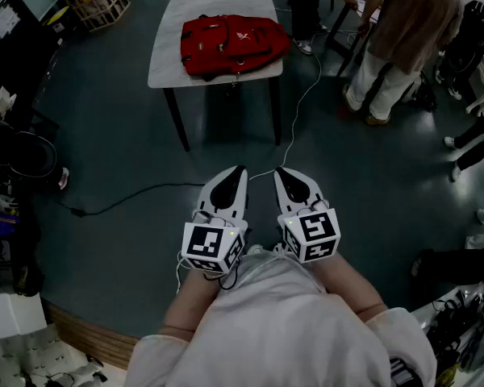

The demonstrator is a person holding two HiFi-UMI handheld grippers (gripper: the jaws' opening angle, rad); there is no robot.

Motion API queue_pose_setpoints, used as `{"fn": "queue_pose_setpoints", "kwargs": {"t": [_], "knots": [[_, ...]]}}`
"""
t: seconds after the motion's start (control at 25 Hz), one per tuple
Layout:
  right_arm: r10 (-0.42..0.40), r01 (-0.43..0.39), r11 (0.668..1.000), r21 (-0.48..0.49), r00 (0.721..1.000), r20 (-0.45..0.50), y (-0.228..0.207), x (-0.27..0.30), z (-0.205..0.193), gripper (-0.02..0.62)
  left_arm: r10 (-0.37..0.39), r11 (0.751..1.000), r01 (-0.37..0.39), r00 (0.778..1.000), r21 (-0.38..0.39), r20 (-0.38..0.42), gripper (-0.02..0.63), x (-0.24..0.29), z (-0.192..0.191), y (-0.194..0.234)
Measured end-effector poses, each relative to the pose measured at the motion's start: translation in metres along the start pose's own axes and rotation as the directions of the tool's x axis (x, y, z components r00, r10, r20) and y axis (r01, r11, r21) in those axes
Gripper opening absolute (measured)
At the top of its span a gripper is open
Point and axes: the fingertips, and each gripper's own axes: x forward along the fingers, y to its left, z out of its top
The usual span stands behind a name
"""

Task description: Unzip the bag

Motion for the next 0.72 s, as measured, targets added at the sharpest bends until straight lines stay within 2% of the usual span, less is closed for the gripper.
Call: {"fn": "queue_pose_setpoints", "kwargs": {"t": [0.4, 0.6, 0.72], "knots": [[-0.012, 0.012, 1.000, -0.001, 1.000, -0.015, 0.012, 0.016, -0.001, 0.026, -0.009, 1.000, 0.008, 1.000, -0.004, -0.010, 0.025, -0.003, -0.002, 0.021], [-0.047, 0.048, 0.997, 0.064, 0.999, -0.027, 0.006, 0.019, -0.006, 0.028, -0.021, 1.000, 0.021, 0.999, -0.013, -0.027, 0.025, -0.005, -0.010, 0.024], [-0.043, 0.046, 0.997, 0.063, 0.998, -0.047, 0.007, 0.023, -0.012, 0.028, -0.013, 1.000, 0.012, 0.999, -0.027, -0.038, 0.025, -0.006, -0.015, 0.030]]}}
